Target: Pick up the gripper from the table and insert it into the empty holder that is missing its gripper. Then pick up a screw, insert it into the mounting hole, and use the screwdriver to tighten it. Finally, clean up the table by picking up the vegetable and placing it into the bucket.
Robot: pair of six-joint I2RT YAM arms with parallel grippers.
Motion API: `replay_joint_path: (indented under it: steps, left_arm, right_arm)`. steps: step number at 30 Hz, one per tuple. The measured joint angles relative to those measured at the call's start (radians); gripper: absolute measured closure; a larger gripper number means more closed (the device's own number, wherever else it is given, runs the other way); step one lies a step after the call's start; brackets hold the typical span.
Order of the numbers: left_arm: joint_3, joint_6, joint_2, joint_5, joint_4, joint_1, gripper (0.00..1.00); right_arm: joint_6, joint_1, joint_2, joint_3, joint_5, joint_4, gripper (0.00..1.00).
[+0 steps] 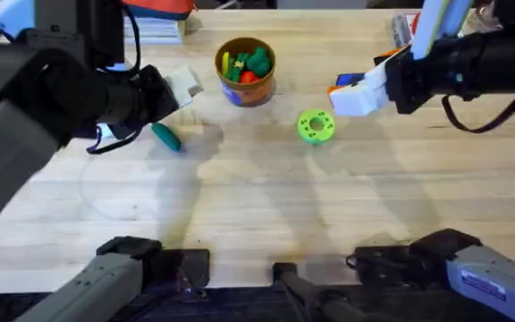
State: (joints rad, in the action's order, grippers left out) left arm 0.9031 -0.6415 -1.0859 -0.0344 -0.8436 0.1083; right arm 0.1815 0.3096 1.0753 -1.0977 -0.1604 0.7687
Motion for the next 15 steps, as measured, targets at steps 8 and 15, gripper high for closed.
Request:
replay_joint_path:
  steps: [8, 15]
  left_arm:
    - [0.0, -0.076, -0.173, 0.015, -0.002, -0.096, 0.015]
    - [0.0, -0.118, -0.362, 0.015, 0.011, -0.1, 0.015]
  right_arm:
    - [-0.003, 0.0, -0.005, 0.0, -0.028, 0.014, 0.007]
    - [-0.003, 0.0, -0.005, 0.0, -0.029, 0.021, 0.008]
